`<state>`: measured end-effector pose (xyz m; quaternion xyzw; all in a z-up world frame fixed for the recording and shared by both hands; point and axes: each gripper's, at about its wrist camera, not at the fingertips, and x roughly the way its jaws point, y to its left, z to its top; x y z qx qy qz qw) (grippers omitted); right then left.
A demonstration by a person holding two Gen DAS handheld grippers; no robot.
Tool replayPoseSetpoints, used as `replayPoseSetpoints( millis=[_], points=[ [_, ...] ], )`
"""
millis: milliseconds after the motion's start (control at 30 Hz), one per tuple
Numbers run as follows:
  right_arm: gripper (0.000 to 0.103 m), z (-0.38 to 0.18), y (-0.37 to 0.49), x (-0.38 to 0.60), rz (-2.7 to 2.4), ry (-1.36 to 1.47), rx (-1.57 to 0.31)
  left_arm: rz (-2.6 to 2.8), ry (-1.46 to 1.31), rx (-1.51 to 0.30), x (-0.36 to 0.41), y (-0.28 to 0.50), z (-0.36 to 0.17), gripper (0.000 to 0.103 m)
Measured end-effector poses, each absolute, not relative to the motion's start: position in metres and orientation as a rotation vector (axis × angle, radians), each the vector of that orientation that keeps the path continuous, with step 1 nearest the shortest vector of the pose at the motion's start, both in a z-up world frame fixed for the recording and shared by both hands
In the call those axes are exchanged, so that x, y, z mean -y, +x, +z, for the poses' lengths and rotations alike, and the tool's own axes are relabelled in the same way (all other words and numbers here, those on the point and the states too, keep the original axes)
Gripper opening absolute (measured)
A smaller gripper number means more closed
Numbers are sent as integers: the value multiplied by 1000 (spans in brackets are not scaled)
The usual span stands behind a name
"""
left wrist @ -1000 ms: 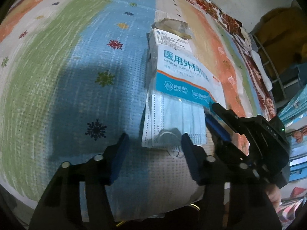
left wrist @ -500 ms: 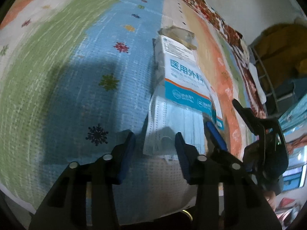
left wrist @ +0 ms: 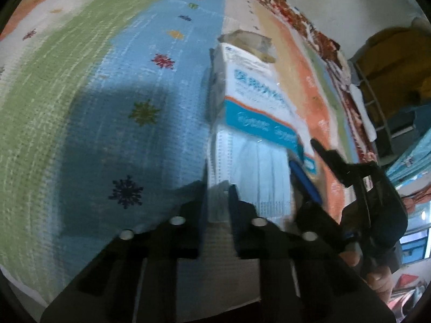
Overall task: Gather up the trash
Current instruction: 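Close the left tool on the loose blue mask while the right tool grips the mask package, then lift the mask and mask package with both tools and carry them over the bin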
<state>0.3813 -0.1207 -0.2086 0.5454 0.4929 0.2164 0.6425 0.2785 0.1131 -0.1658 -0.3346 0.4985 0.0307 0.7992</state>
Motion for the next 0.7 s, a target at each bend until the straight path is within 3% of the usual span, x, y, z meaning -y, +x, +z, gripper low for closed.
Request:
replayPoseSetpoints(
  millis=[33, 133, 433, 700],
  points=[
    [11, -212, 384, 121, 487, 1237, -1132, 66, -722, -1069, -115, 278, -166, 7],
    [1, -219, 389, 124, 484, 1240, -1130, 62, -717, -1066, -117, 275, -166, 6],
    [1, -214, 386, 130, 512, 1216, -1112, 62, -742, -1058, -115, 274, -155, 3],
    [1, -169, 377, 150, 522, 1043, -1062, 74, -762, -1076, -113, 264, -139, 3]
  ],
)
